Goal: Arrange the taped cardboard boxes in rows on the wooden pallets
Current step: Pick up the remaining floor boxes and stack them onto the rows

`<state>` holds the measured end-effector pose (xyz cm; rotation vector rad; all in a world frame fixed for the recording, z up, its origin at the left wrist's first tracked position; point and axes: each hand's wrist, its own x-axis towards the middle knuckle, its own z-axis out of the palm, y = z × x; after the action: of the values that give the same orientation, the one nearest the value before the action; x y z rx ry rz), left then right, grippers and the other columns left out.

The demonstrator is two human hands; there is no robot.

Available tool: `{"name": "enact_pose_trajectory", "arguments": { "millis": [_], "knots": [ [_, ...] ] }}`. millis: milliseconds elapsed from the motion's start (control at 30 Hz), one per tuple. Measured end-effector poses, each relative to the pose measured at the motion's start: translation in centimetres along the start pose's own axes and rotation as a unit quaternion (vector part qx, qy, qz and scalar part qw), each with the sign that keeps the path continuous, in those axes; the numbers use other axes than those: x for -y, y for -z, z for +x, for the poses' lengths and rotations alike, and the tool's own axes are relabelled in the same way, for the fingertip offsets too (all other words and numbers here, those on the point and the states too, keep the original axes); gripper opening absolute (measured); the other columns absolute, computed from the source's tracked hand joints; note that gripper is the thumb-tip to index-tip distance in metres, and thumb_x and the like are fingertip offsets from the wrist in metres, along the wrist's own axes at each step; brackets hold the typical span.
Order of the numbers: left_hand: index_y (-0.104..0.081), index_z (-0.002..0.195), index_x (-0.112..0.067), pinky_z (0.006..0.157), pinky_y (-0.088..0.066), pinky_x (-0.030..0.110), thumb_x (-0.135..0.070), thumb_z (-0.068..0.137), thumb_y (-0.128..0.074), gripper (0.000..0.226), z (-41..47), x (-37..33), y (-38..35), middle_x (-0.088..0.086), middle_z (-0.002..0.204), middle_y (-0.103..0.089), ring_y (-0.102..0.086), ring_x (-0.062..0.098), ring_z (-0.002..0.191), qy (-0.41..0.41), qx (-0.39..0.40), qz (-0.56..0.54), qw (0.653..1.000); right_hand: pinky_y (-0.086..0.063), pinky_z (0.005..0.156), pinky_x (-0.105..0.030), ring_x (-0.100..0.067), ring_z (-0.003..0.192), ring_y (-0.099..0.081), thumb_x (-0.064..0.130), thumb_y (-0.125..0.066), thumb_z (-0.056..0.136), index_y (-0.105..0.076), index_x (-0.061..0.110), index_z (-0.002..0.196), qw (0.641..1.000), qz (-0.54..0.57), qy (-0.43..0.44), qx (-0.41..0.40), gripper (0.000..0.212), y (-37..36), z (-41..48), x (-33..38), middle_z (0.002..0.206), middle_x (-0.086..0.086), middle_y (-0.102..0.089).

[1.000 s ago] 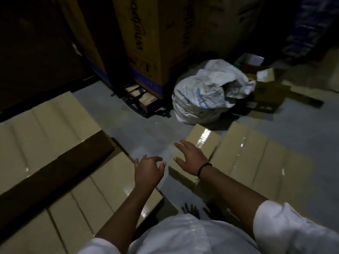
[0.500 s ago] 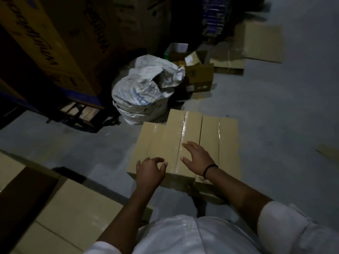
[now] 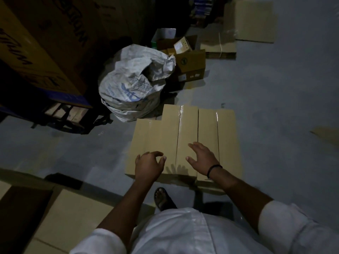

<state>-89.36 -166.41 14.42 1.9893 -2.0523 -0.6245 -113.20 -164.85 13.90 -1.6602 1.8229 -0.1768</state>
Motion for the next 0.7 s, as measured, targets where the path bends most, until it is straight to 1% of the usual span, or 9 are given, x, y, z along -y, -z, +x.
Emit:
{"name": "enact_pose_trajectory", "arguments": {
  "millis": [133,333,500,567,700],
  "knots": [
    [-0.075,0.117,-0.031,0.1,-0.051,0.049,-0.054,0.095,-0.059,0.036,3.9,1.1,0.4,-0.002,0.09,-0.077,-0.071,0.018,0.088,-0.018,0.005,0.006,1.0,-0.03,0.119,-0.044,-0.024,0.149,-0.028,0.045,-0.057,0.099,-0.033,0.028,0.157,1.0,0.001,-0.015,-0.005,0.065,0.0,3.5,1.3,0.165,-0.001,-0.027],
    [-0.074,0.12,-0.031,0.102,-0.05,0.047,-0.053,0.097,-0.058,0.035,8.8,3.0,0.5,-0.004,0.089,-0.077,-0.071,0.016,0.09,-0.041,0.03,0.025,0.998,-0.031,0.119,-0.043,-0.024,0.15,-0.028,0.048,-0.058,0.098,-0.031,0.027,0.158,0.999,0.009,-0.036,-0.004,0.069,-0.8,8.0,3.1,0.166,-0.002,-0.025],
    [-0.073,0.121,-0.031,0.103,-0.049,0.046,-0.052,0.098,-0.057,0.035,11.5,4.2,-0.6,-0.005,0.092,-0.078,-0.071,0.016,0.091,-0.053,0.055,0.04,0.996,-0.031,0.119,-0.043,-0.024,0.149,-0.029,0.048,-0.059,0.097,-0.032,0.024,0.158,0.998,0.024,-0.054,0.002,0.071,-1.3,10.6,3.1,0.165,-0.004,-0.027],
    [-0.072,0.123,-0.031,0.104,-0.048,0.046,-0.051,0.098,-0.056,0.036,12.7,4.3,-1.5,-0.004,0.098,-0.078,-0.071,0.017,0.094,-0.063,0.072,0.056,0.994,-0.031,0.12,-0.043,-0.024,0.149,-0.029,0.048,-0.059,0.098,-0.032,0.023,0.158,0.997,0.031,-0.066,0.008,0.071,-1.6,11.4,2.5,0.165,-0.005,-0.027],
    [-0.068,0.128,-0.029,0.107,-0.043,0.045,-0.046,0.1,-0.055,0.036,14.6,4.8,-3.7,-0.004,0.121,-0.073,-0.066,0.019,0.112,-0.082,0.159,0.121,0.976,-0.029,0.121,-0.039,-0.024,0.151,-0.026,0.047,-0.059,0.099,-0.027,0.021,0.16,0.992,0.039,-0.108,0.05,0.073,-2.0,13.3,0.6,0.167,-0.006,-0.021]
  ]
}}
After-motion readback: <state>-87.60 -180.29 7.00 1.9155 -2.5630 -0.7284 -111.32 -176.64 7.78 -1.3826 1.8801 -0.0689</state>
